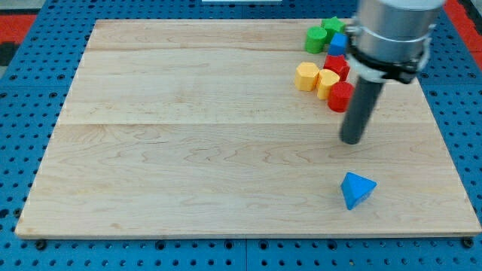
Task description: Place the red star above the blue triangle
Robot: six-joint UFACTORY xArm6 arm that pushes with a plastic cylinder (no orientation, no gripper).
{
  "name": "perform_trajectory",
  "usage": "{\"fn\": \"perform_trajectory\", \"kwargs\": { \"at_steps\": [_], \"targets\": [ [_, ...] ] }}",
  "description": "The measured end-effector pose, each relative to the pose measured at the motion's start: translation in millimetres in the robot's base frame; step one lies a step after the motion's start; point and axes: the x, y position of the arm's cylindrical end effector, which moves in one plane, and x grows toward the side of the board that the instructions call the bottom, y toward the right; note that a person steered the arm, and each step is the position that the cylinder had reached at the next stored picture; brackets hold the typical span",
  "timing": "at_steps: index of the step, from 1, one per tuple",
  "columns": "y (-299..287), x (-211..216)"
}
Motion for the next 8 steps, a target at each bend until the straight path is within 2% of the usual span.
{"fn": "perform_trajectory", "kwargs": {
  "at_steps": [1, 2, 6, 7, 8],
  "targets": [
    [75, -59],
    [79, -86],
    [69, -87],
    [74, -114],
    [32, -127]
  ]
}}
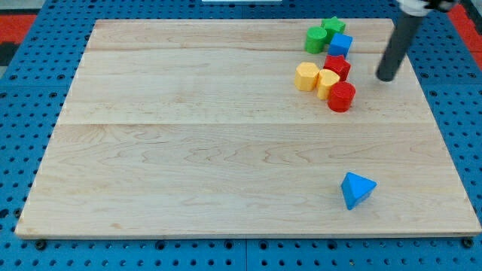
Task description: Place the red star above the blue triangle
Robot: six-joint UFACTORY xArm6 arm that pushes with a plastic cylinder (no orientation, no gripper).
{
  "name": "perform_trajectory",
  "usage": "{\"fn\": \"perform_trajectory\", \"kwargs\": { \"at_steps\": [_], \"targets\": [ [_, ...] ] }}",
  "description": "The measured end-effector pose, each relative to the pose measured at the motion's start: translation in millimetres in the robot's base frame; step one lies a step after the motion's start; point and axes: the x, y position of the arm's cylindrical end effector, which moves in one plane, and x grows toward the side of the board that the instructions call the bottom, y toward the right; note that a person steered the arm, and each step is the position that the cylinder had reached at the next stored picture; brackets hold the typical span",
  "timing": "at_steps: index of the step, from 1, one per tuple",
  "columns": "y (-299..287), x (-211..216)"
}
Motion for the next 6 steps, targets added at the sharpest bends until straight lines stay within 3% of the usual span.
{"fn": "perform_trajectory", "kwargs": {
  "at_steps": [2, 3, 4, 6],
  "targets": [
    [-34, -11],
    [-89, 1],
    [-100, 9],
    [-85, -18]
  ]
}}
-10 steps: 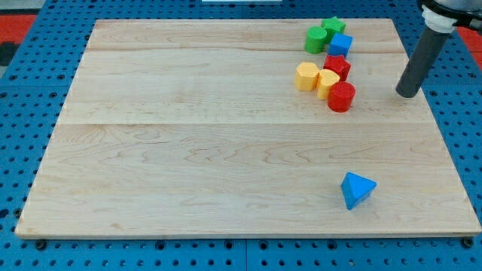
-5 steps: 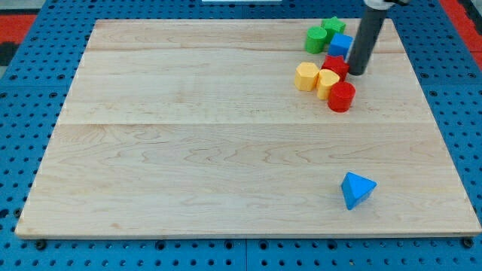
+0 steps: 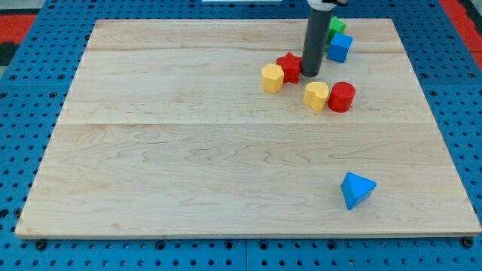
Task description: Place the red star above the blue triangle
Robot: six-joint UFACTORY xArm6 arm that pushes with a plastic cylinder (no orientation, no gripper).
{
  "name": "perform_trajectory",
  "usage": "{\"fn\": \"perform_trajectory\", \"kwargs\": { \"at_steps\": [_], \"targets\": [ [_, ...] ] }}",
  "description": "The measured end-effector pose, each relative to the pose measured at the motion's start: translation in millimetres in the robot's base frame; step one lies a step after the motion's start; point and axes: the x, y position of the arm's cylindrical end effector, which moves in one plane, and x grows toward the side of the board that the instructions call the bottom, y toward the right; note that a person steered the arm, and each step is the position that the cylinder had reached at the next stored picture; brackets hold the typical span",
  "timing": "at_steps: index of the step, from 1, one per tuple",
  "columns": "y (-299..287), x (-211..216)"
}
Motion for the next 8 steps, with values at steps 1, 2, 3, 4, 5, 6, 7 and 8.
{"fn": "perform_trajectory", "kwargs": {
  "at_steps": [1, 2, 3, 4, 5, 6, 7, 8],
  "targets": [
    [-22, -25],
    [-41, -40],
    [-80, -8],
    [-54, 30],
    [-34, 46],
    [-26, 44],
    [-21, 86],
    [6, 132]
  ]
}}
